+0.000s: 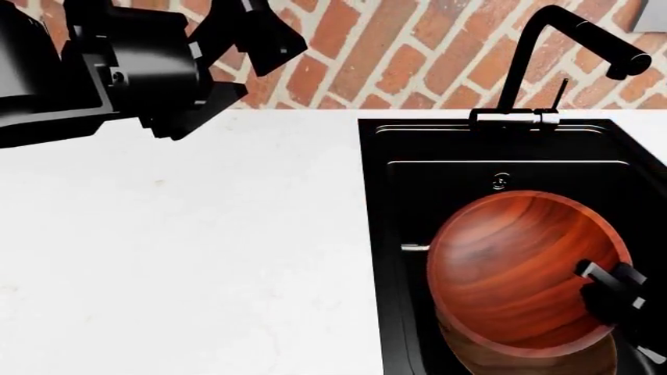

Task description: Stack the bowls in the sink.

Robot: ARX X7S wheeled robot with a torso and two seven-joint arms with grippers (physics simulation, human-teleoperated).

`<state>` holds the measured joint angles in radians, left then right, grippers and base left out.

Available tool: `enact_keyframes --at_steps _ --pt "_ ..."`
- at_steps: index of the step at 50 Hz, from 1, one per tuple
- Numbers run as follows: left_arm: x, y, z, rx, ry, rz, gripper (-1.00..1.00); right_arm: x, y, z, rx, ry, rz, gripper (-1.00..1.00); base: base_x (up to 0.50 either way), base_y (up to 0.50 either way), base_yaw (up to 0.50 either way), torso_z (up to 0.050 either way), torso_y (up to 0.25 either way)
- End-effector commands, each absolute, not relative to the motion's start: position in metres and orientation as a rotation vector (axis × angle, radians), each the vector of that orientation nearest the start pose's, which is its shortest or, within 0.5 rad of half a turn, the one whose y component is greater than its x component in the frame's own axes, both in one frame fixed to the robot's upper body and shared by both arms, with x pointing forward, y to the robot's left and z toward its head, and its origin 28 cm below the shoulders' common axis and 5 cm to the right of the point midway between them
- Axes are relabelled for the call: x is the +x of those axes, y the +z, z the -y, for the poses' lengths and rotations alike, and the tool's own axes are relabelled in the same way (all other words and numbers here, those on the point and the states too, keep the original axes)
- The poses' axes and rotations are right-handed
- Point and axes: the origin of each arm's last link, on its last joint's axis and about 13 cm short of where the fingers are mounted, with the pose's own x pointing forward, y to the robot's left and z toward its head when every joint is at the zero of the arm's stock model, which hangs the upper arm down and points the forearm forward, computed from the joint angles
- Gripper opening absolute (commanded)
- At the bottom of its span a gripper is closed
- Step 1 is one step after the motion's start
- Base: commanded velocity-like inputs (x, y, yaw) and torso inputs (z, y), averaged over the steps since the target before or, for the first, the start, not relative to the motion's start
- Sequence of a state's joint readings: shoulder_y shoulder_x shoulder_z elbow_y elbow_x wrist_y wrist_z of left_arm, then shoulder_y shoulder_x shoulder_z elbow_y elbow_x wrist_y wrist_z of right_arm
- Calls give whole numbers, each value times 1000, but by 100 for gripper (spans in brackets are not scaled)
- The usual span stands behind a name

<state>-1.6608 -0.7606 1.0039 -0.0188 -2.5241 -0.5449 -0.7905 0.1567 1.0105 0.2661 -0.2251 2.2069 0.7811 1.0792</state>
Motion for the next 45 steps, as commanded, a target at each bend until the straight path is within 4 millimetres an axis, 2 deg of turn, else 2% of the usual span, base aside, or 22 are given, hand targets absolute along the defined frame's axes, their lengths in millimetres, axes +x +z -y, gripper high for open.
enact_keyframes --at_steps 1,12,29,30,45 --pt "263 380 -219 -567 -529 -482 100 186 203 243 583 -310 -721 -100 0 0 0 0 0" --pt "262 379 -219 -567 -527 -483 100 186 192 241 550 -312 -772 -100 0 0 0 0 0" --pt "262 375 -222 -579 -524 -482 100 184 200 242 346 -299 -888 -100 0 0 0 0 0" --pt "262 375 -222 -581 -525 -481 100 183 201 242 342 -298 -889 100 0 0 0 0 0" --pt "263 374 -223 -592 -533 -479 100 182 215 244 328 -309 -864 100 0 0 0 0 0"
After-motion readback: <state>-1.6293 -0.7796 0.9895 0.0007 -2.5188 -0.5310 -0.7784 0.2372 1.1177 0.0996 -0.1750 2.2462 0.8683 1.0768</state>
